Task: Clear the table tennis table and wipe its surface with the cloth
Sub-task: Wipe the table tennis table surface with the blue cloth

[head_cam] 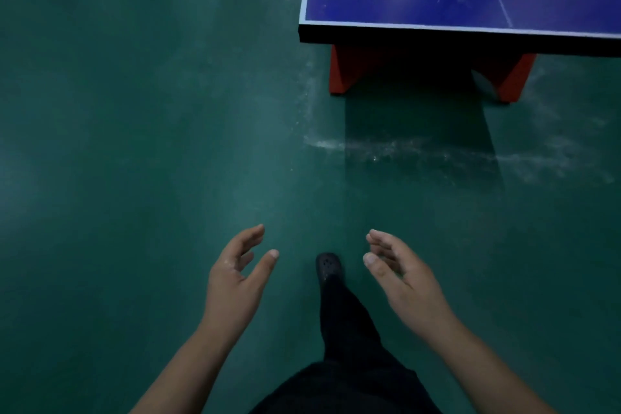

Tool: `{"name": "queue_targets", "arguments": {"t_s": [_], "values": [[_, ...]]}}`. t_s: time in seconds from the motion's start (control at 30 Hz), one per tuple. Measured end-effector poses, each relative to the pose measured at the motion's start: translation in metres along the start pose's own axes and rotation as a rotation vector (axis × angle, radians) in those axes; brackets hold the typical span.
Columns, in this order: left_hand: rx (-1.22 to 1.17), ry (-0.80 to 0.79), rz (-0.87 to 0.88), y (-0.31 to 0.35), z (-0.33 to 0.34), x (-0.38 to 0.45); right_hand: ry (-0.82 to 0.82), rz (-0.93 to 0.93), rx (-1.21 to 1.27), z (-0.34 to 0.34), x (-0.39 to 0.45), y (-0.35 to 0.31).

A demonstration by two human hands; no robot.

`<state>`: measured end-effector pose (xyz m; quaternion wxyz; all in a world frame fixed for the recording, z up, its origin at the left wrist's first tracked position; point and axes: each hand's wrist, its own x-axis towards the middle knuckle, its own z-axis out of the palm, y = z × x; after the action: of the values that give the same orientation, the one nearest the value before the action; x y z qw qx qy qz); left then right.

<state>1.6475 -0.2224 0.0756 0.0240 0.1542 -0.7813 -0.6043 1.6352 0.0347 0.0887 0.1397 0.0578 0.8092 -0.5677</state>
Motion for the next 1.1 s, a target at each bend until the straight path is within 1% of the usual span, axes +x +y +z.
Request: {"name": "queue_targets", "arguments": {"t_s": [0.1,0.3,0.4,0.5,0.57,0.67,0.83,0.97,1.1], "values": [[-0.012,0.071,-0.024,0.014,0.007,0.076,-0.05,-0.011,-0.013,0.0,0.092,-0.021],[-0.05,0.159,-0.011,0.061,-0.008,0.221,-0.148,-0.083,-0.043,0.008,0.261,-0.104],[-0.055,0.209,-0.004,0.066,-0.03,0.291,-0.178,-0.117,-0.059,0.026,0.336,-0.144],[-0.047,0.219,-0.031,0.057,-0.052,0.357,-0.202,-0.112,-0.093,0.054,0.401,-0.172],[-0.046,0.205,-0.056,0.047,-0.067,0.402,-0.206,-0.089,-0.113,0.076,0.442,-0.184],[-0.013,0.144,-0.044,0.041,-0.096,0.478,-0.182,-0.057,-0.116,0.116,0.497,-0.205],[0.039,0.021,-0.004,0.061,-0.149,0.619,-0.074,0.016,-0.058,0.175,0.579,-0.261],[0.071,-0.073,0.04,0.091,-0.168,0.733,0.008,0.042,-0.021,0.194,0.65,-0.303],[0.062,-0.14,0.077,0.117,-0.157,0.834,0.084,0.064,0.028,0.195,0.729,-0.33]]}}
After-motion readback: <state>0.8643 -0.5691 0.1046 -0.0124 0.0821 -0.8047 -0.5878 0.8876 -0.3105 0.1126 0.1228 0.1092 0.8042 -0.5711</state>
